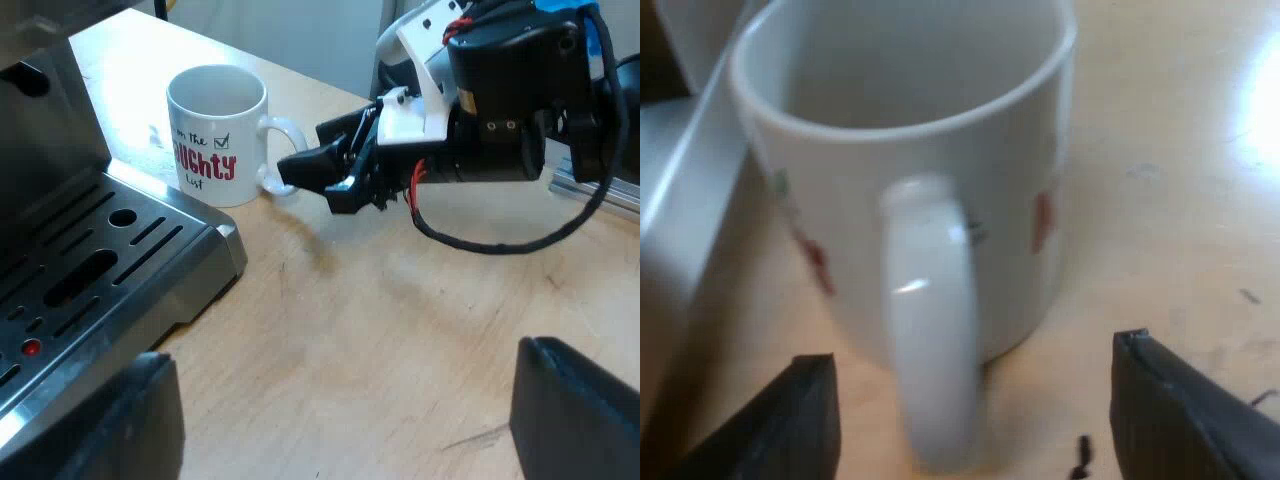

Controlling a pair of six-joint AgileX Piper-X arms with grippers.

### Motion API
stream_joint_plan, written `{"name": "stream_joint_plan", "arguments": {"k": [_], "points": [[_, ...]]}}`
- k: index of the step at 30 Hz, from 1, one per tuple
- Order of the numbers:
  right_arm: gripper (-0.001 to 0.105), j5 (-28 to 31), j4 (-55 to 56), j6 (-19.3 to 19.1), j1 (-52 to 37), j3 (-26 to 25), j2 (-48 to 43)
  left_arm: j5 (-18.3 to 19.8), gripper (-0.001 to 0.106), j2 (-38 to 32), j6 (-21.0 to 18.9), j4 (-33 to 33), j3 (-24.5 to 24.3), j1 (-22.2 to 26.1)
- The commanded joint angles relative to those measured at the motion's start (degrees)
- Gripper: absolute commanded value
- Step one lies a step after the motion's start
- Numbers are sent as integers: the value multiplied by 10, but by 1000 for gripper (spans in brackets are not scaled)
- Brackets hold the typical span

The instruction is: Place mug into machine

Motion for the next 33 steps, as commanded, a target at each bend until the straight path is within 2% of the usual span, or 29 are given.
{"name": "stream_joint_plan", "arguments": {"k": [1, 8, 22, 25, 27, 29, 33], "points": [[59, -29, -8, 1, -17, -4, 0, -1, 69, -2, -2, -11, -5, -3], [59, -53, -8, -27, -17, -22, 19, -1, 69, -2, -2, -11, -5, -3], [58, -40, 10, -24, -17, -65, 51, -1, 69, -2, -2, -11, -5, -3], [47, -38, 25, -24, -17, -73, 54, -1, 69, -2, -2, -11, -5, -3], [28, -38, 33, -24, -17, -75, 54, -1, 69, -2, -2, -11, -5, -3], [16, -38, 33, -24, -17, -75, 54, -1, 69, -2, -2, -11, -5, -3], [0, -38, 37, -25, -17, -75, 52, -16, 69, -2, -2, -9, -1, -3]]}}
